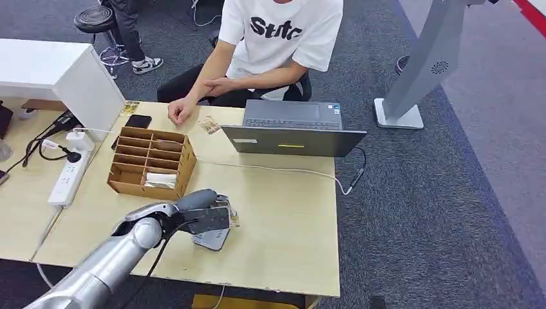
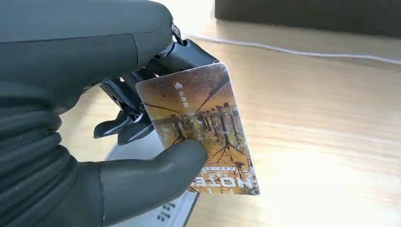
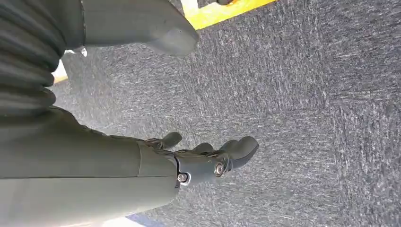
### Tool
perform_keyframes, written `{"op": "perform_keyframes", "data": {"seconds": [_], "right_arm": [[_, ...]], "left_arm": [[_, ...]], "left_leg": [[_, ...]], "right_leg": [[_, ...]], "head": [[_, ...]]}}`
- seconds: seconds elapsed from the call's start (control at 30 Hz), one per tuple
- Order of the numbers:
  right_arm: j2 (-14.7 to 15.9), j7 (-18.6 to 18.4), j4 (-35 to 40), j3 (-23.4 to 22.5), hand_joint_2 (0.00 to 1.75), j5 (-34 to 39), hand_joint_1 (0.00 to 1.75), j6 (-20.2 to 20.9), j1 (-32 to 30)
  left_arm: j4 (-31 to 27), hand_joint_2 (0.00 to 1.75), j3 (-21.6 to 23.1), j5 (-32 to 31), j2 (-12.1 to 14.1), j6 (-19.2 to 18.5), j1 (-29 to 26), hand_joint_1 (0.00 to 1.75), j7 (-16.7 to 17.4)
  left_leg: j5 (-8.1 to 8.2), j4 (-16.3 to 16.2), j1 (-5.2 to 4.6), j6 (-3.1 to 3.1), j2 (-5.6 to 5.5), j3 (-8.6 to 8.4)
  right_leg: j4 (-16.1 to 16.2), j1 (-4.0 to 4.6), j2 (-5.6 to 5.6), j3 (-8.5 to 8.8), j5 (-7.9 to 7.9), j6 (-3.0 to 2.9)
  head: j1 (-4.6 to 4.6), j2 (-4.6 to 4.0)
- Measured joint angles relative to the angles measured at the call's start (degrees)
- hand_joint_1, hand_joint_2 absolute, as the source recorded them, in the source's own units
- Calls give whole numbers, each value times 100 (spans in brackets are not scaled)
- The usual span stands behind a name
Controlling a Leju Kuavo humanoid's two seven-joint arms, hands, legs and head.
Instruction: Pass the card to the sensor for recognition and then transmit it.
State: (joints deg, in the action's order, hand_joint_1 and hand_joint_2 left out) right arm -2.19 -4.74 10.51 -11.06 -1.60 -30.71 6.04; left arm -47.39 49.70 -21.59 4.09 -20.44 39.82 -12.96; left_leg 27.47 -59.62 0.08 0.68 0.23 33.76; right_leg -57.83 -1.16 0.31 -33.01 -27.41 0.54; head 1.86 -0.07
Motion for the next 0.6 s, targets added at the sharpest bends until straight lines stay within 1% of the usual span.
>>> {"op": "perform_keyframes", "data": {"seconds": [0.27, 0.33, 0.6], "right_arm": [[-11, -39, 0, 0, 175, -50, 0, 0, 17], [-15, -50, 0, 0, 175, -79, 0, 4, 27], [-17, -116, 0, 0, 175, -138, 0, 6, 55]], "left_arm": [[0, 175, 135, 238, 258, -176, -4, 175, 113], [-4, 175, 214, 354, 354, -334, 12, 175, 265], [-142, 175, 616, 701, 743, -710, 319, 175, 607]], "left_leg": [[0, 1, 1, 0, 0, 0], [0, 1, 1, 0, 1, -1], [-6, 1, 1, -1, 1, -1]], "right_leg": [[-1, 1, -1, 0, 0, 0], [-1, 1, 2, 0, 0, 0], [-1, 1, 0, 0, 1, -1]], "head": [[2, 0], [0, 0], [2, 0]]}}
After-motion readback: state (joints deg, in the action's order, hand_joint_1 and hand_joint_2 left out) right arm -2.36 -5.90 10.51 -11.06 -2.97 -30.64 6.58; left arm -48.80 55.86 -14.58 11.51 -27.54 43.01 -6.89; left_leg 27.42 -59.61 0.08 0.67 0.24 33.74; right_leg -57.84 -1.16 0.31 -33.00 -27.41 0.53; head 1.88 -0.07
